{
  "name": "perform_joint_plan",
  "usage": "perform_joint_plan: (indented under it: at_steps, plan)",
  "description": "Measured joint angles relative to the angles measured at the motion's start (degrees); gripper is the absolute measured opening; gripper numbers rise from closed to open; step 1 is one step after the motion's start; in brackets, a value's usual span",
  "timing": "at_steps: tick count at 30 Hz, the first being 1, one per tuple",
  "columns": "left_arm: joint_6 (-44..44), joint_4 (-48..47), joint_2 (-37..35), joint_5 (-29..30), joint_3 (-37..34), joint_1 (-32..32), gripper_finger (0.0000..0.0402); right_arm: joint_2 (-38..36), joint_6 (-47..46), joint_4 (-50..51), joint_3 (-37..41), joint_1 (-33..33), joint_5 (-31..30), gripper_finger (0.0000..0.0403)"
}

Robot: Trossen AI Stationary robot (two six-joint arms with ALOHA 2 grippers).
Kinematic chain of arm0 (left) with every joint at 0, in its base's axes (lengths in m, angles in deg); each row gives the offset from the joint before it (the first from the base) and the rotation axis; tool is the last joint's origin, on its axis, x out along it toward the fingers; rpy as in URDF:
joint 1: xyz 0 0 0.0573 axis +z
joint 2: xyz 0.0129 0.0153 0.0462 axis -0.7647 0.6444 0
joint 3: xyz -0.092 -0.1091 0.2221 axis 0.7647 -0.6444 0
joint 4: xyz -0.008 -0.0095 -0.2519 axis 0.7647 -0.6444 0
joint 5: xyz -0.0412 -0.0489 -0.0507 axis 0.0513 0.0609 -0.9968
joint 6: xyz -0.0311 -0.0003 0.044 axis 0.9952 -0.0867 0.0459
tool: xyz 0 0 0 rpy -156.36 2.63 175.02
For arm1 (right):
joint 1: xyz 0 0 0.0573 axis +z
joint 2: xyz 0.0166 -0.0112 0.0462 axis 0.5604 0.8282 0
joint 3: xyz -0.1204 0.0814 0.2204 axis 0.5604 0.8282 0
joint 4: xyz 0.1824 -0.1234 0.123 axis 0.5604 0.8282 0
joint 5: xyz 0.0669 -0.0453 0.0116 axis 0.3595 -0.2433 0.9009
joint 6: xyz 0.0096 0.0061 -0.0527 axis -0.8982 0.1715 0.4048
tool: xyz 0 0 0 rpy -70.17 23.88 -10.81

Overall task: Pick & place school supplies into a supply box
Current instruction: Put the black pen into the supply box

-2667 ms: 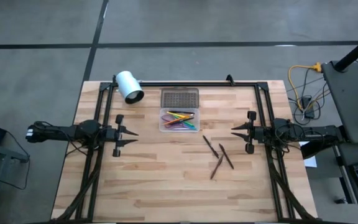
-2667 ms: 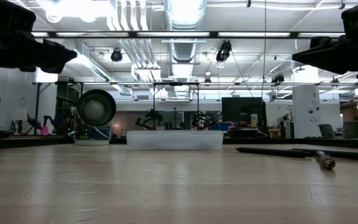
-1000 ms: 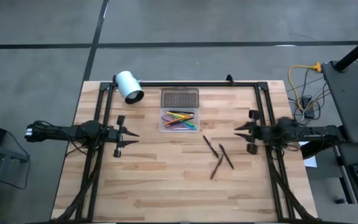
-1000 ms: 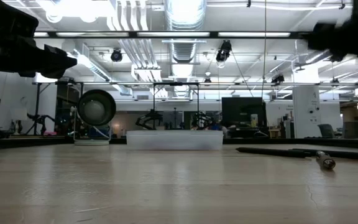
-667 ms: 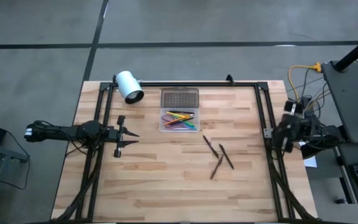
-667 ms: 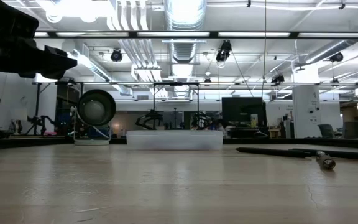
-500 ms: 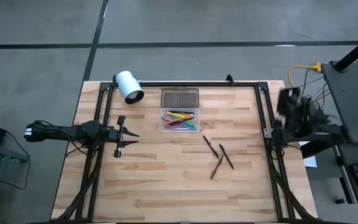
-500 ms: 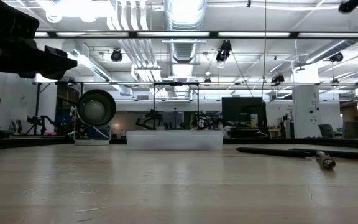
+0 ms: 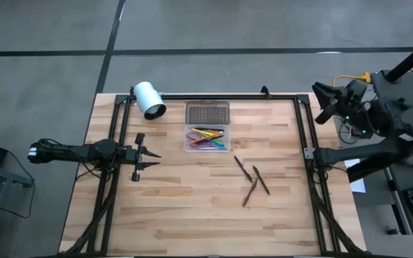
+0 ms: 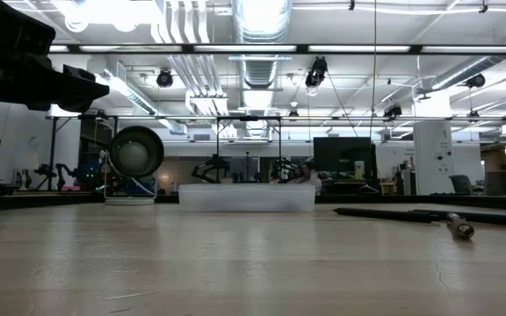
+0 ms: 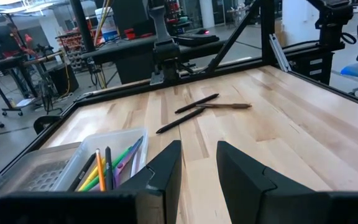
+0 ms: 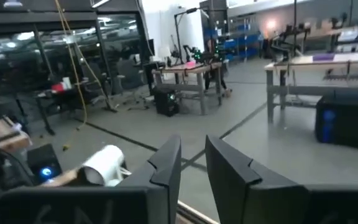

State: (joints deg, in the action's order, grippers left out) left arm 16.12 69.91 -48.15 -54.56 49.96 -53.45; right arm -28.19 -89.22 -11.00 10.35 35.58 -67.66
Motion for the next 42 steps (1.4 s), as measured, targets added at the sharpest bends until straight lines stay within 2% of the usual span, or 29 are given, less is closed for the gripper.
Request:
perform_joint_plan:
  at_steps: [3, 8, 11, 17, 27, 33, 42]
  plan:
    - [0.0, 0.0, 0.0, 0.0, 0.0, 0.0, 0.0086, 4.2, -1.7, 4.1, -4.6, 0.0, 0.2, 0.0068]
    - [0.0, 0.0, 0.2, 0.0, 0.0, 0.0, 0.0086, 12.0, -16.3, 17.7, -11.1, 0.0, 2.9, 0.0068]
    - [0.0, 0.0, 0.2, 0.0, 0.0, 0.0, 0.0086, 17.1, -17.5, 24.2, -14.5, 0.0, 4.4, 0.0068]
    - [0.0, 0.0, 0.2, 0.0, 0.0, 0.0, 0.0086, 26.2, -21.9, 36.5, -19.9, 0.0, 13.4, 0.0068]
    - [0.0, 0.0, 0.2, 0.0, 0.0, 0.0, 0.0086, 34.6, -31.4, 44.5, -20.4, -0.1, 22.1, 0.0068]
    - [0.0, 0.0, 0.2, 0.0, 0.0, 0.0, 0.0086, 37.2, -33.4, 44.5, -20.2, -0.1, 24.4, 0.0068]
    - [0.0, 0.0, 0.2, 0.0, 0.0, 0.0, 0.0086, 40.4, -42.5, 44.6, -17.1, -0.1, 30.2, 0.0068]
